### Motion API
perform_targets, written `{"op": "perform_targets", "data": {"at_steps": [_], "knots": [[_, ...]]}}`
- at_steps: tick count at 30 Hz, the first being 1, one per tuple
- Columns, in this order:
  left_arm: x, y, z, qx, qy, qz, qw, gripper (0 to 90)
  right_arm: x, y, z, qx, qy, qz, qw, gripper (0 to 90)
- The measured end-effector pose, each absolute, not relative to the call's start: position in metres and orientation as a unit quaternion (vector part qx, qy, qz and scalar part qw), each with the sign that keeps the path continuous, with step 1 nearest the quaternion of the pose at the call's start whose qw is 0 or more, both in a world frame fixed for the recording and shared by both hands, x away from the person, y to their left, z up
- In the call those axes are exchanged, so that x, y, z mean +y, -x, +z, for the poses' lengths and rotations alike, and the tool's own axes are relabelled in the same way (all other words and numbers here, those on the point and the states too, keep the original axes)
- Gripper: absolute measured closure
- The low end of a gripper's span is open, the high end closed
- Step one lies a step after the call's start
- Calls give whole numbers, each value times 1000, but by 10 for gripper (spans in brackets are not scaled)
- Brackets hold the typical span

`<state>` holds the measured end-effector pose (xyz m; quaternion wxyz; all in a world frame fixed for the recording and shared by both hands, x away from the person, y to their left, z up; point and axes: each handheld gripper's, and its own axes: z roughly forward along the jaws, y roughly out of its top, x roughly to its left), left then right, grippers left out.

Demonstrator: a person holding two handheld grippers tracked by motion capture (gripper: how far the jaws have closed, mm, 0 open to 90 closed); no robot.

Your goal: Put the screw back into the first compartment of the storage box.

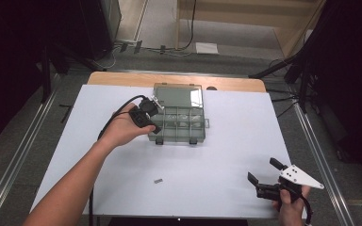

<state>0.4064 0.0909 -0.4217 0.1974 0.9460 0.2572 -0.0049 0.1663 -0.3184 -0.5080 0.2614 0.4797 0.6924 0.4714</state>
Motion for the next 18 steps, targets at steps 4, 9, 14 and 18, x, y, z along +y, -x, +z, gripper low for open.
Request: {"op": "perform_targets", "data": {"at_steps": [4, 9, 14, 18], "knots": [[89, -412, -421, 256, -947, -3, 197, 881, -318, -167, -508, 691, -481, 472, 262, 0], [87, -418, -422, 261, -945, -3, 197, 881, -319, -167, -508, 693, -479, 471, 262, 0], [86, -424, -423, 265, -944, -4, 199, 881, -320, -167, -509, 694, -478, 471, 262, 0], [85, -427, -421, 267, -943, -2, 199, 881, -320, -167, -509, 693, -478, 471, 262, 0]]}}
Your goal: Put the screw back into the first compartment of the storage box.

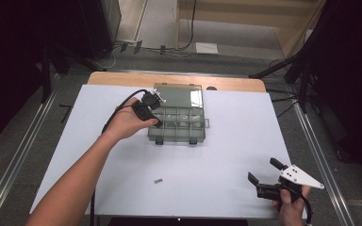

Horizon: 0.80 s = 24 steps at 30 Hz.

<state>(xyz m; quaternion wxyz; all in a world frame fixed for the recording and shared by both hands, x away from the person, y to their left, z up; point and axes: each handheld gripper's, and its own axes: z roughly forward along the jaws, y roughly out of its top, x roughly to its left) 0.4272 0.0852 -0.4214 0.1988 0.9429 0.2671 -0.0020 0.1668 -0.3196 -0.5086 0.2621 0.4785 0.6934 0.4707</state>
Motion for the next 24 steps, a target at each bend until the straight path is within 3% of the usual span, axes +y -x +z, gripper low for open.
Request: {"op": "perform_targets", "data": {"at_steps": [24], "knots": [[85, -456, -423, 291, -937, 24, 193, 880, -319, -167, -509, 695, -478, 470, 261, 0]]}}
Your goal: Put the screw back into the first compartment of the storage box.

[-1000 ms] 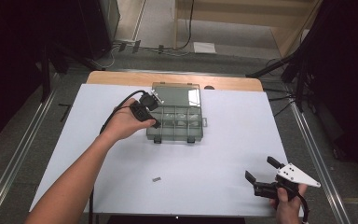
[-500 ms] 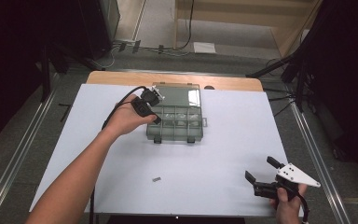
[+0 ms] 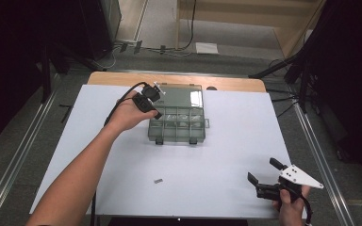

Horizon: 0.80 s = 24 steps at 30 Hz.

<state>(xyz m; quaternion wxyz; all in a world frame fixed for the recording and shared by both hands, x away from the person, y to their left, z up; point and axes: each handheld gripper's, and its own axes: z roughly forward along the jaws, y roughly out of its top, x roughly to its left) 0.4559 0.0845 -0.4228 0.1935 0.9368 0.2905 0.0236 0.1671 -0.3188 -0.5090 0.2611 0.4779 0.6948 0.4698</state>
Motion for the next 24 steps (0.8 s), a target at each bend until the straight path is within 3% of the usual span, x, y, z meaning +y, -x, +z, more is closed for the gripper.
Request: {"op": "perform_targets", "data": {"at_steps": [12, 24], "knots": [[82, -468, -434, 298, -937, 25, 178, 871, -319, -167, -509, 696, -476, 470, 262, 0], [83, -456, -422, 296, -931, 11, 215, 384, -319, -167, -509, 696, -477, 469, 261, 0]]}}
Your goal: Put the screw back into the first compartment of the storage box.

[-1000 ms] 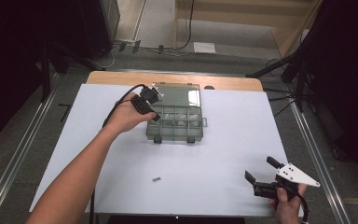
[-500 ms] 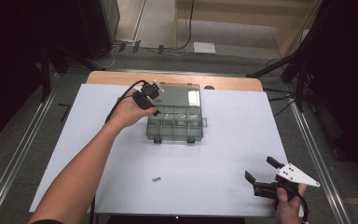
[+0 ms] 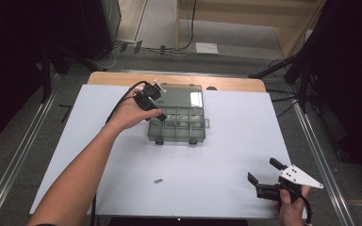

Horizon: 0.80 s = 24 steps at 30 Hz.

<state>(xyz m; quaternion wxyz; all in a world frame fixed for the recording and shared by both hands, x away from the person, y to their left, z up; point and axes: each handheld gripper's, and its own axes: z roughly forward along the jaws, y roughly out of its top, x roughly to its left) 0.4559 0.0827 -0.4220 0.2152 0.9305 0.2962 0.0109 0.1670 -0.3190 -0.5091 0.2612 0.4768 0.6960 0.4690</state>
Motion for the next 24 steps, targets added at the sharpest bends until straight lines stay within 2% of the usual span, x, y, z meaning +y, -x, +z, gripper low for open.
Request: {"op": "perform_targets", "data": {"at_steps": [2, 7, 10, 13, 15, 17, 24], "knots": [[83, -452, -421, 297, -929, 11, 222, 299, -319, -167, -509, 696, -476, 469, 261, 0], [84, -444, -418, 291, -930, 15, 223, 157, -319, -167, -509, 698, -474, 468, 262, 0], [83, -438, -417, 296, -928, 18, 224, 108, -319, -167, -509, 698, -475, 468, 261, 0], [83, -433, -416, 299, -926, 21, 228, 95, -319, -168, -510, 698, -475, 468, 261, 0], [83, -430, -416, 296, -928, 23, 224, 31, -318, -167, -510, 698, -475, 467, 261, 0], [83, -427, -415, 291, -931, 23, 220, 5, -318, -168, -510, 698, -475, 467, 261, 0], [84, -415, -414, 285, -932, 27, 222, 0, -318, -167, -510, 698, -475, 467, 261, 0]]}}
